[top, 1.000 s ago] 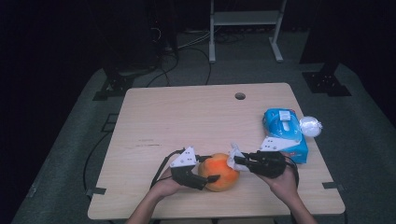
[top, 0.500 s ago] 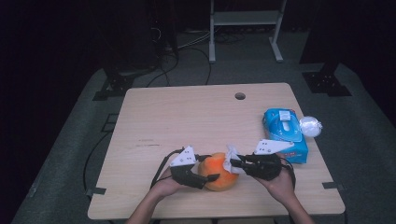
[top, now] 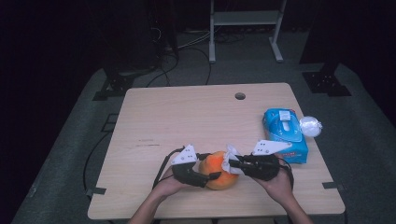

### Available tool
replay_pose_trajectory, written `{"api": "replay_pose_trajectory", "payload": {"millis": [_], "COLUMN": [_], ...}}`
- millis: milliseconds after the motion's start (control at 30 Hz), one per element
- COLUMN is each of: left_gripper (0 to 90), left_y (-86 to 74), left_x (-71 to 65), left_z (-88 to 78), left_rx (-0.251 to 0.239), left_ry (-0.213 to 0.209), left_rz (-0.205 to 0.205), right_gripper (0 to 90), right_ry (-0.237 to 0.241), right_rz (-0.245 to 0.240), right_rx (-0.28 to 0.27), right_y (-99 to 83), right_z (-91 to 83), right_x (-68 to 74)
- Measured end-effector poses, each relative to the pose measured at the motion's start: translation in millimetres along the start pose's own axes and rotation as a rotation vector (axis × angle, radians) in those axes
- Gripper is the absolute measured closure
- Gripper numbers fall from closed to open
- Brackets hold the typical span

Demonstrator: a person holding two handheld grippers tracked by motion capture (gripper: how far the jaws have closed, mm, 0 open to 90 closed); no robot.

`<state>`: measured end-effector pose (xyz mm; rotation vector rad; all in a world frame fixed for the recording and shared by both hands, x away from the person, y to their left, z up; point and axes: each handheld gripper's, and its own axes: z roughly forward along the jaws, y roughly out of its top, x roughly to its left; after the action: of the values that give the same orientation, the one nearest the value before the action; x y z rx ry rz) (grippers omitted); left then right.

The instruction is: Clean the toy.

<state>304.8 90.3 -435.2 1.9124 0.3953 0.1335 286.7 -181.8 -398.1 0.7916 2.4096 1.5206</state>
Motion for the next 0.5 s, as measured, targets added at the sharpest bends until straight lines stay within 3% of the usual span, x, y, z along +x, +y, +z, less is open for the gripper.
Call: {"api": "replay_pose_trajectory", "payload": {"millis": [167, 367, 500], "left_gripper": [24.7, 26.6, 23.7], "left_y": [0.3, 4.1, 3.8], "left_x": [-0.4, -7.9, -6.5], "left_z": [1.3, 6.1, 4.0], "left_rx": [-0.012, 0.002, -0.001], "left_ry": [-0.01, 0.027, -0.004], "left_rz": [-0.019, -0.002, -0.015], "right_gripper": [78.4, 78.2, 78.3], "right_ry": [-0.038, 0.01, -0.01], "right_rz": [0.038, -0.016, -0.007], "right_rx": [0.001, -0.026, -0.005], "right_y": [-4.0, 6.5, 1.4], "right_z": [-6.4, -1.9, -1.6], "right_x": [-9.9, 8.3, 0.7]}}
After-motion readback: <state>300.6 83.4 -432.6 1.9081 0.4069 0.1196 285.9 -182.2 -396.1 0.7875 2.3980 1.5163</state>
